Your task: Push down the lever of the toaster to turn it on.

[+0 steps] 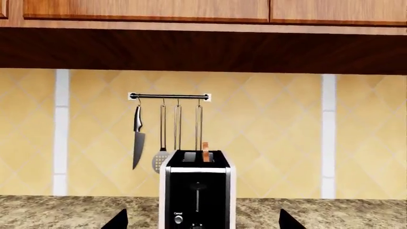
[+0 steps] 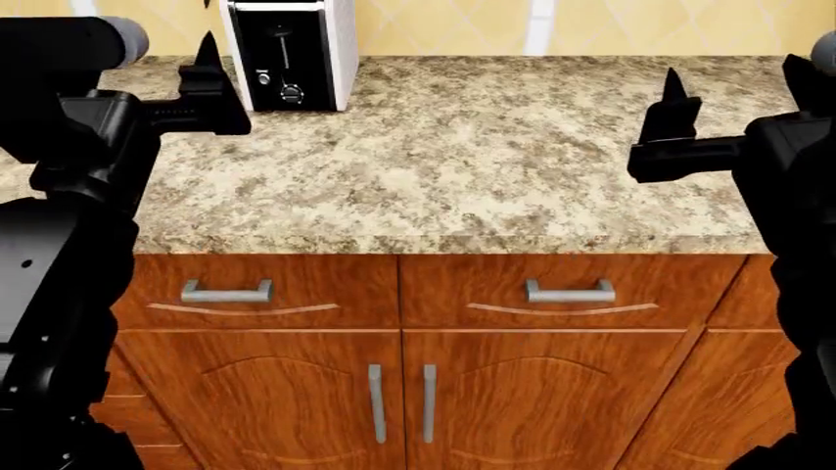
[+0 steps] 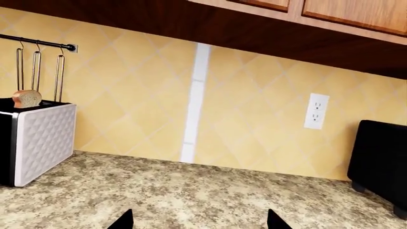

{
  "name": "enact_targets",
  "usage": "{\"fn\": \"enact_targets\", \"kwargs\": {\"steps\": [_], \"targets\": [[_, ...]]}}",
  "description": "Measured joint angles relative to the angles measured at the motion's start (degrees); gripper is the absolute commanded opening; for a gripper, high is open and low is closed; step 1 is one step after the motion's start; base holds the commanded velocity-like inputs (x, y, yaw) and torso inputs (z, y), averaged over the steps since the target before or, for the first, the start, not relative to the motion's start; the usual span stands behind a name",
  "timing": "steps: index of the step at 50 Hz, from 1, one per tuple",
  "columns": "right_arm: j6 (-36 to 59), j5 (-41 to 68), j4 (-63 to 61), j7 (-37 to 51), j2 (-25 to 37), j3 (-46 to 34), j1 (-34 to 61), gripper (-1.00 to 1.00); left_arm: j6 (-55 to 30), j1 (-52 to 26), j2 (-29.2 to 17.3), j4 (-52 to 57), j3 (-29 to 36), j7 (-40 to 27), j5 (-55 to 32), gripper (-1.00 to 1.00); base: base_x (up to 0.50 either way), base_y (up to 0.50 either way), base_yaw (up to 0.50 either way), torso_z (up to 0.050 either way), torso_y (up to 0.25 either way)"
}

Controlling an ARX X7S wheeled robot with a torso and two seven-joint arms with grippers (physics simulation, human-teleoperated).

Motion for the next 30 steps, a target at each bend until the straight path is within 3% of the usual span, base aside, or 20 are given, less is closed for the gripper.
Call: {"fn": "enact_targets", "kwargs": {"steps": [30], "targets": [[-2.33, 0.32, -1.32, 0.73, -0.77, 0.73, -2.5, 1.0, 1.1, 1.24, -0.45, 1.6, 1.14, -0.94, 0.06, 1.0, 0.0, 0.0, 0.0, 0.05, 0.0]]}}
